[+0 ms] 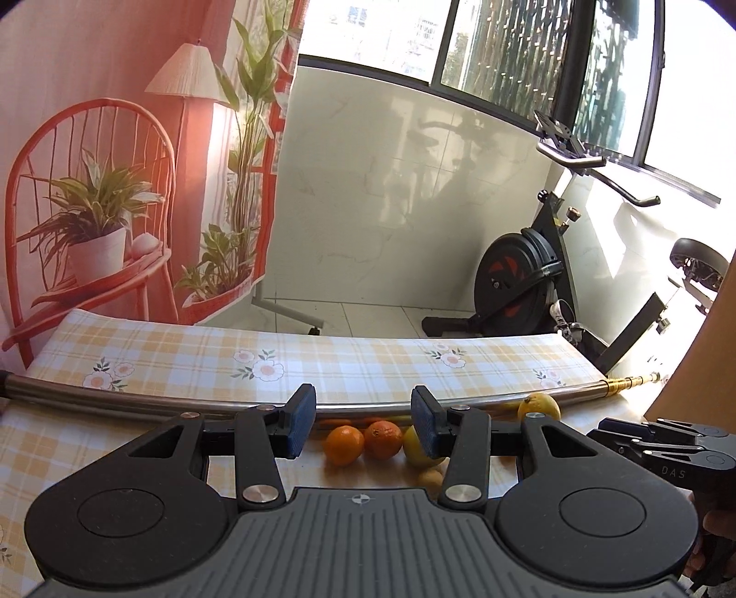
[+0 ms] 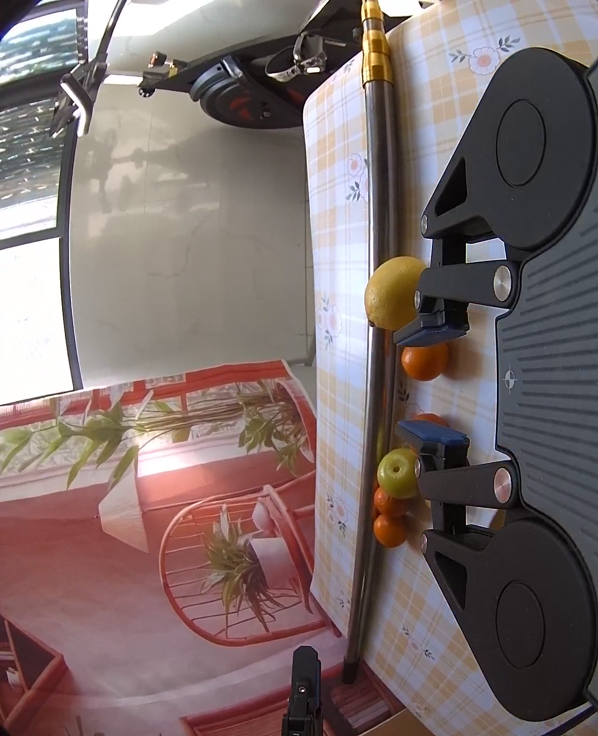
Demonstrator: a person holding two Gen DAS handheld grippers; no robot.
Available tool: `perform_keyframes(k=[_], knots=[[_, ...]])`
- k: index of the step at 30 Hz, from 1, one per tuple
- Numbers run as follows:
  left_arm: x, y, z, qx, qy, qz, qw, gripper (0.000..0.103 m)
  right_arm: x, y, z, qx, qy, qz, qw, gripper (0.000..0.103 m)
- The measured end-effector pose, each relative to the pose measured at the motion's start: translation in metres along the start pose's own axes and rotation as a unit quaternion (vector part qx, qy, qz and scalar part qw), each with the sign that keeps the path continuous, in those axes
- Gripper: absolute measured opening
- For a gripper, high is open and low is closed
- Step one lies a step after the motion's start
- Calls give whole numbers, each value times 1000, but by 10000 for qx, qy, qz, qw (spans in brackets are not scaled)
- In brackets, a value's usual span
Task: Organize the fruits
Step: 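Move the left gripper toward a brown kiwi while the right gripper returns to the row, then grasp the brown kiwi with the left gripper while the right gripper grasps the large yellow grapefruit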
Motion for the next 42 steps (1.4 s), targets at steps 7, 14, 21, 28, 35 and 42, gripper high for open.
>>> perform_keyframes(k=[7,14,21,28,35,42], knots=[[44,-11,-2,229,586,-231,9978,48,18,-12,-1,230,158,-70,9996,33],[102,-31,-20,819,1387,-494,9857,48,28,-21,-2,282,250,-159,9992,33],[127,-42,-32,1012,1719,-603,9780,45,35,-27,-6,325,313,-156,9989,33],[142,-33,-29,552,1901,-746,9774,35,39,-32,-6,404,331,-148,9985,33],[154,-31,-27,329,1988,-924,9751,35,41,-34,-7,412,343,-151,9985,33],[158,-23,-29,129,2035,-1025,9736,28,42,-36,-8,409,354,-159,9984,33]])
Point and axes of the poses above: each gripper's, at about its wrist camera, not at the fingertips, and x roughly the way its jaws point, y to its left, z to its top, the point moved 1 cm from there along x, roughly the way its jaws point, and after that the axes turned 11 degrees about y, right-handed, at the moved point
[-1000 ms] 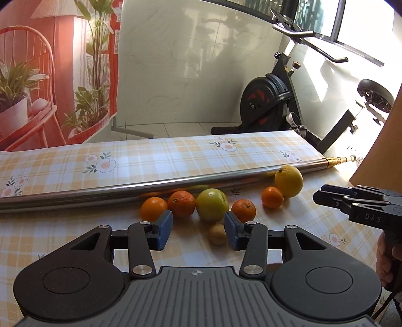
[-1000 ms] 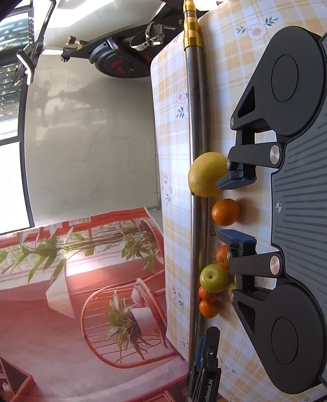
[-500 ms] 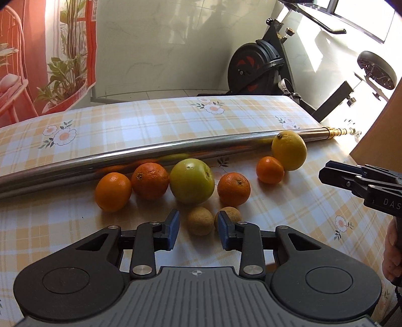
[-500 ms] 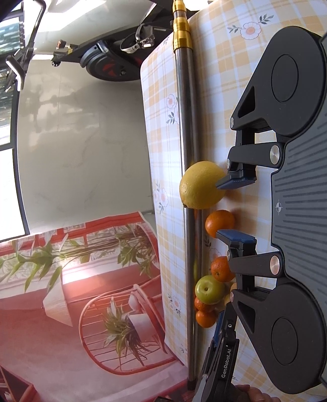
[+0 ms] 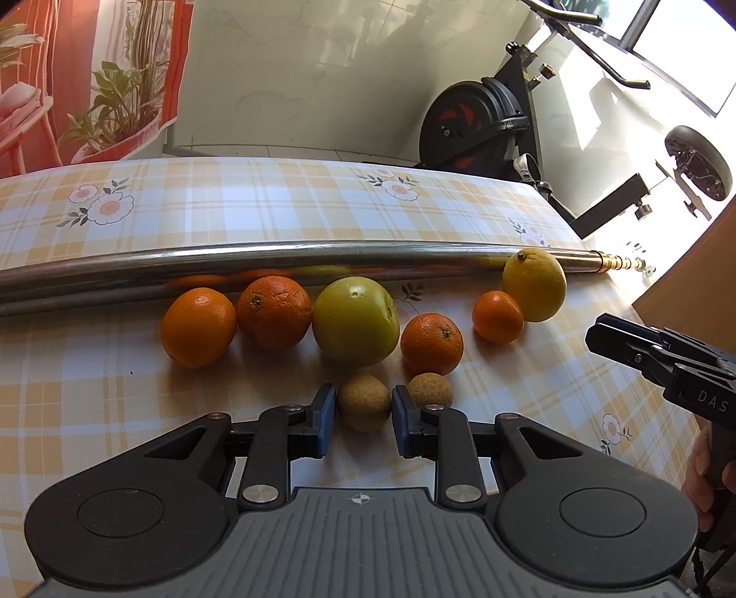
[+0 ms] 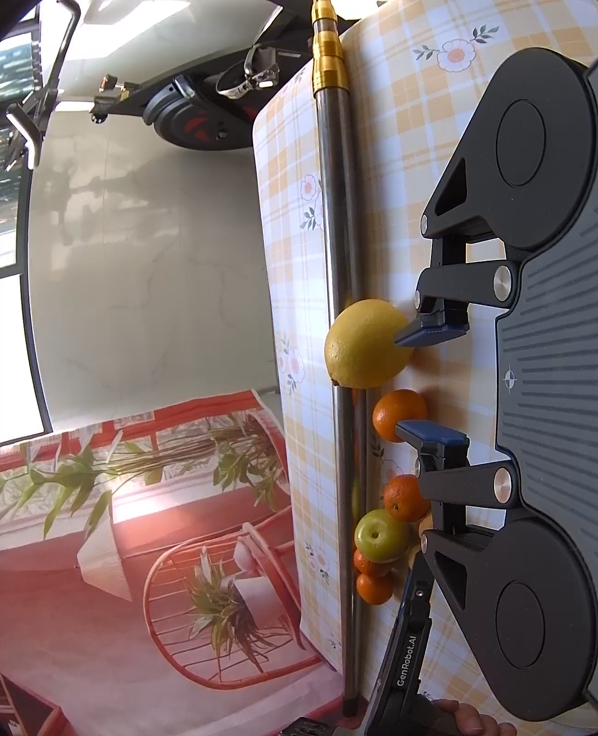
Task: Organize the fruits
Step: 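Grasp the brown kiwi with the left gripper while the right gripper grasps the large yellow grapefruit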
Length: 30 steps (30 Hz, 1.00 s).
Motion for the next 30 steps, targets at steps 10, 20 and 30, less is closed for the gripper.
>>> perform_keyframes(k=[10,20,30], knots=[[3,-9,0,235,-13,154,9996,28,3,-1,0,-76,-7,-123,9999,33],[-45,-8,-11,80,-759,339,9965,28,12,-9,18,-575,-262,-393,9972,50],[-98,-20,-26,-174,-1668,582,9841,28,51,-8,34,-772,119,-429,9960,55]])
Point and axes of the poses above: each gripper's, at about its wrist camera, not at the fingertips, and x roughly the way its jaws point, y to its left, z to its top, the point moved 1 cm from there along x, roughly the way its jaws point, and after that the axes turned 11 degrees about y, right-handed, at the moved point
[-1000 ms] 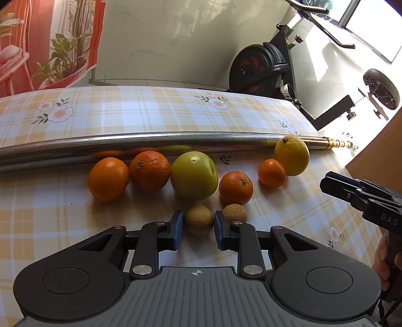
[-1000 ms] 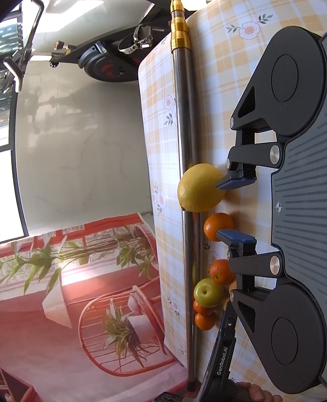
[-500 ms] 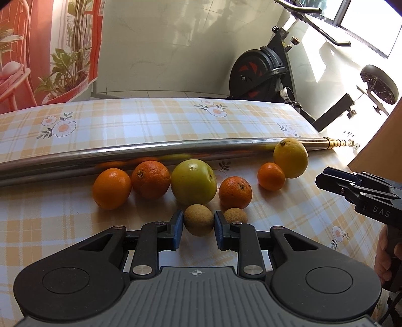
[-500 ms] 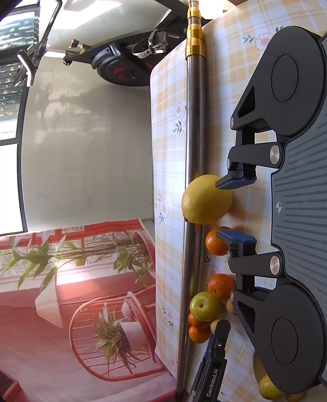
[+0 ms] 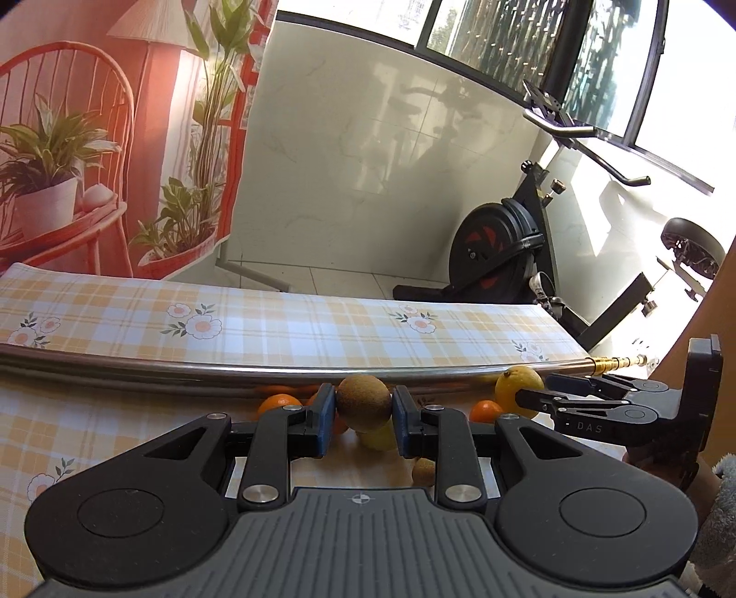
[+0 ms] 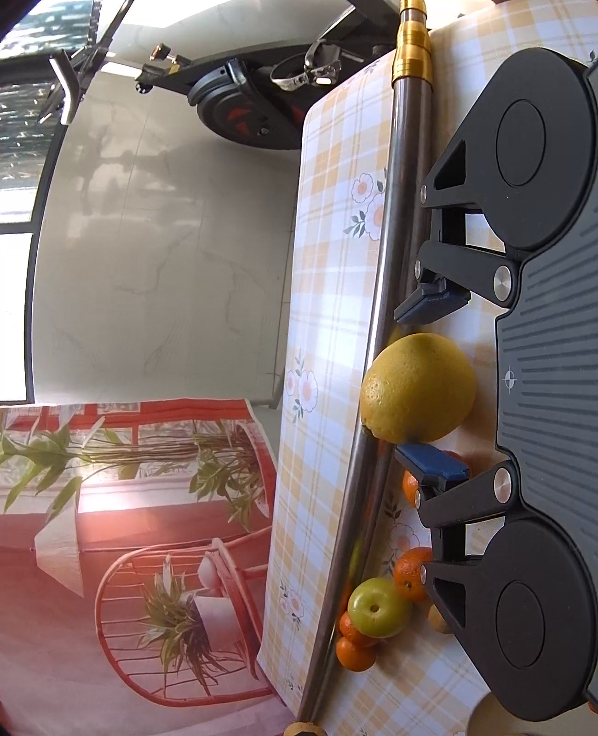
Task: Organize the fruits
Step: 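Grasp the brown kiwi with the left gripper while the right gripper grasps the large yellow grapefruit, then carry both fruits to the white plate and open the right gripper to drop the grapefruit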
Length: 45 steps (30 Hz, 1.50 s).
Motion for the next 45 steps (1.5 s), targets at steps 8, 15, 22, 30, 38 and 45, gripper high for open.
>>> perform_keyframes(k=[8,15,22,30,38,45], knots=[[-6,-10,-5,70,-62,31,10000,28,15,2,2,332,90,240,9991,55],[-16,-9,-16,-43,-133,-30,9999,28,18,-4,3,615,149,370,9973,55],[-22,-12,-20,-55,-152,-3,9999,28,13,-6,2,664,225,412,9967,54],[-36,-12,-26,2,-202,60,9998,28,-22,-6,-18,1117,-66,477,9926,54],[-46,-16,-35,157,-188,99,9996,28,-68,15,-35,1093,-263,773,9907,54],[-50,-16,-41,124,-189,96,9997,28,-87,41,-30,953,-161,1030,9900,54]])
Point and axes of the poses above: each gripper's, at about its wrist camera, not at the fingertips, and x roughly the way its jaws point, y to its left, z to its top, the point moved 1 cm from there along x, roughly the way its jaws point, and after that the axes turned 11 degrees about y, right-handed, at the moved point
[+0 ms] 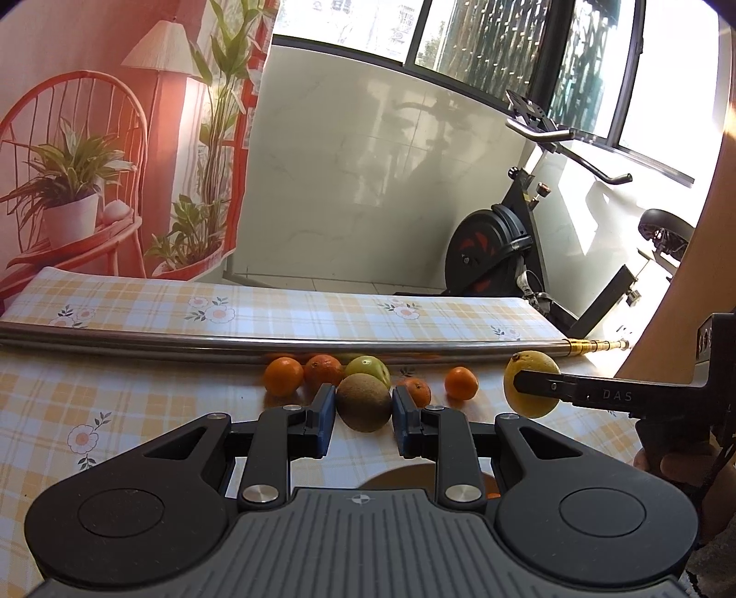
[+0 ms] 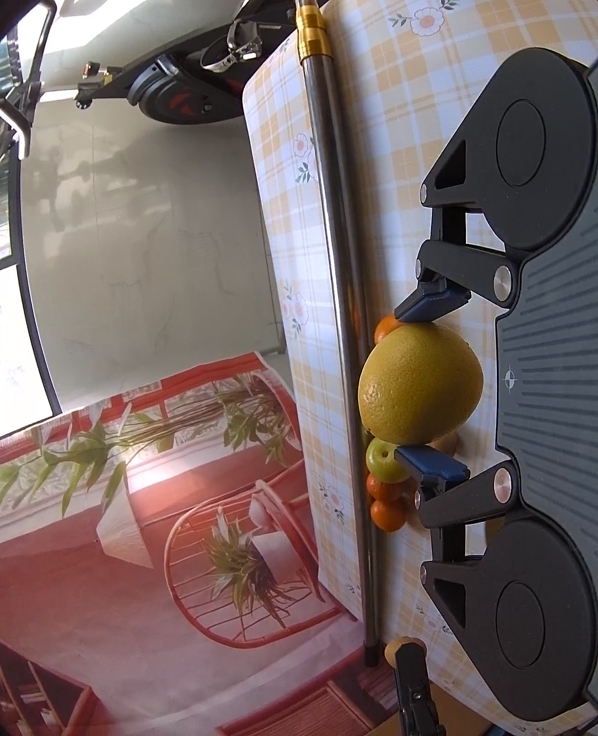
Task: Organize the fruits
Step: 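Carry both fruits to the white plate and open the right gripper to drop the grapefruit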
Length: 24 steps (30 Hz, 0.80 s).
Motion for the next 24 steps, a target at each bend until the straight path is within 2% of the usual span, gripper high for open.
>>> perform_keyframes(k=[11,17,24], knots=[[-4,5,-8,-95,30,22,9999,28,0,39,-4,-338,298,269,9986,54],[-7,7,-11,-174,30,47,9998,28,17,59,-8,-766,856,489,9922,54],[-8,7,-12,-200,25,54,9998,28,38,89,-15,-1368,1360,484,9800,54]])
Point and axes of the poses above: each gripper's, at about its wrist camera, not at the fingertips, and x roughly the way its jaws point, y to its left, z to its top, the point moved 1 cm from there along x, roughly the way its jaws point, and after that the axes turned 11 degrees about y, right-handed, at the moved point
